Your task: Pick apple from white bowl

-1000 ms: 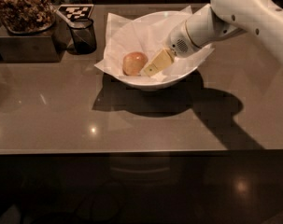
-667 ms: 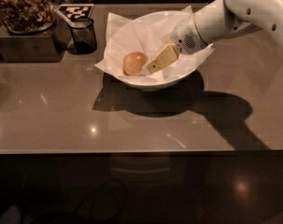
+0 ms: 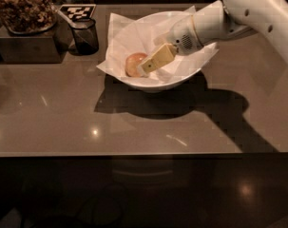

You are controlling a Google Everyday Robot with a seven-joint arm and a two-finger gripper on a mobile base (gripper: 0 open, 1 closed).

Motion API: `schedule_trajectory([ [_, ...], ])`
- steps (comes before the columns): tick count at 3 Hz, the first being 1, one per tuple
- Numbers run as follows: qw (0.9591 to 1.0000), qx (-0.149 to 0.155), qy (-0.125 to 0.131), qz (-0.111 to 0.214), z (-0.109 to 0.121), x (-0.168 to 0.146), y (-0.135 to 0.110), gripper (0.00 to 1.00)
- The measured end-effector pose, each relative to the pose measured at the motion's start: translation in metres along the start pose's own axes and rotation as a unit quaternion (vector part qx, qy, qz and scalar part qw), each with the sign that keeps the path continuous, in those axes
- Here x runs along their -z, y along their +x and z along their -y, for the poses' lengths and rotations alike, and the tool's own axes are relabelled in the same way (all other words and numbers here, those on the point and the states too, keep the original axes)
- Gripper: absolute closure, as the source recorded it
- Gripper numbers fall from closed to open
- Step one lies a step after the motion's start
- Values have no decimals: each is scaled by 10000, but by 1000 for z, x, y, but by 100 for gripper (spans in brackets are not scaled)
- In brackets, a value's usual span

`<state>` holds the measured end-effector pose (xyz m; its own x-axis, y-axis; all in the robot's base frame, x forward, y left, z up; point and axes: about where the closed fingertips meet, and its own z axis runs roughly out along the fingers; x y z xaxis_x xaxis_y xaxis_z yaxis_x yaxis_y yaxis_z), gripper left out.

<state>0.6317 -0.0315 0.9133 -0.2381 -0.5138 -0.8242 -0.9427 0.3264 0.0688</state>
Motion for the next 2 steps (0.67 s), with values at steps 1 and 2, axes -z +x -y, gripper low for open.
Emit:
schedule_trajectory([
  [1,9998,189,48,-3,10,-10,-10,18],
  [2,9993,348,106,-62,19,-21,-19,18],
])
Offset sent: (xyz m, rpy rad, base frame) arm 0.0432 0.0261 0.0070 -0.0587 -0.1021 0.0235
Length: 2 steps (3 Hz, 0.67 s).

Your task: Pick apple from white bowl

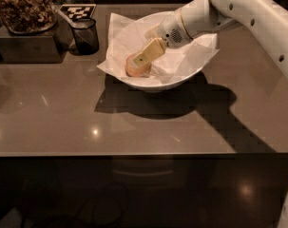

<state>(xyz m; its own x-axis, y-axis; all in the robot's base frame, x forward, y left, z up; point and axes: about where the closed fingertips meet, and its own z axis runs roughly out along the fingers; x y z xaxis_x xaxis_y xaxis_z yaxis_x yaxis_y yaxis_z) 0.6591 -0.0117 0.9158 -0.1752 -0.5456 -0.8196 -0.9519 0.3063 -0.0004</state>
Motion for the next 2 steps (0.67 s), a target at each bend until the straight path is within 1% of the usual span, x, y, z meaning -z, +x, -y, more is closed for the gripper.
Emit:
schedule_trajectory([
  [1,9999,7,41,-152,10,-12,4,18],
  [2,9992,-161,37,-354,14,-22,21,20],
])
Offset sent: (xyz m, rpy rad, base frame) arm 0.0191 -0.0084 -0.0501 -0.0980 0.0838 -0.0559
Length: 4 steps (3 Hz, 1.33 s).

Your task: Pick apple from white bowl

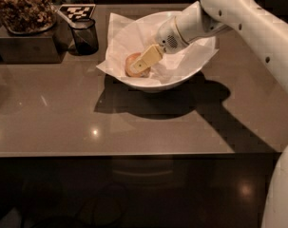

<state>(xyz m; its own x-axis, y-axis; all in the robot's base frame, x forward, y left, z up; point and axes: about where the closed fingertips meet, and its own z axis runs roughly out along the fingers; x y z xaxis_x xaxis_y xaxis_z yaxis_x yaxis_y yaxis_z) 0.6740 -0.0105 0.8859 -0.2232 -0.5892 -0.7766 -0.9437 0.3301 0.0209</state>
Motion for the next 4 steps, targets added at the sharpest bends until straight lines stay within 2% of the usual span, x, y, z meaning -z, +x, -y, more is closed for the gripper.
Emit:
schedule_trajectory([
  [2,9993,-349,-27,-103,2,-4,19,27],
  [4,9987,-501,-23,-95,4,-5,25,30],
])
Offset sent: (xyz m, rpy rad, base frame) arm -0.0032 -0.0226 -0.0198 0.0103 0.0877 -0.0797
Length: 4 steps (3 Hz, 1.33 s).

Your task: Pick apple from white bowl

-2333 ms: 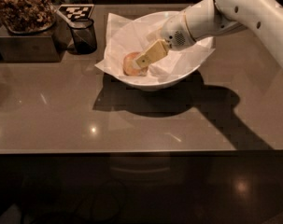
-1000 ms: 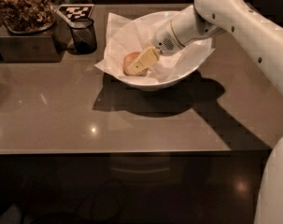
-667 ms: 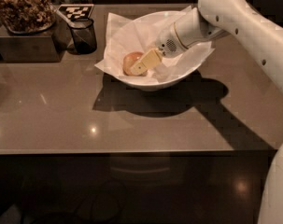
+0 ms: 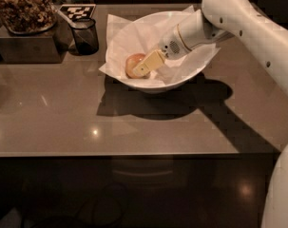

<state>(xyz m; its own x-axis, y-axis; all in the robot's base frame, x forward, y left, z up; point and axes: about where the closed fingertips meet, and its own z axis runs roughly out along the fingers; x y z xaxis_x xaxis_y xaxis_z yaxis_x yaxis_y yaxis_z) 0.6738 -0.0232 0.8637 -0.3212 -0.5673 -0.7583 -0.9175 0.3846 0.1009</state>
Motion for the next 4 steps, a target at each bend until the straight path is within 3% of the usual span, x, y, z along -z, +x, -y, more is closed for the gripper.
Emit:
schedule_trajectory([
  [2,9998,-170,-57,-28,5,-5,7,29],
  [3,9998,-171,-56,-27,5,-5,7,41],
  [4,9998,-195,-25,-18,7,-4,8,60],
])
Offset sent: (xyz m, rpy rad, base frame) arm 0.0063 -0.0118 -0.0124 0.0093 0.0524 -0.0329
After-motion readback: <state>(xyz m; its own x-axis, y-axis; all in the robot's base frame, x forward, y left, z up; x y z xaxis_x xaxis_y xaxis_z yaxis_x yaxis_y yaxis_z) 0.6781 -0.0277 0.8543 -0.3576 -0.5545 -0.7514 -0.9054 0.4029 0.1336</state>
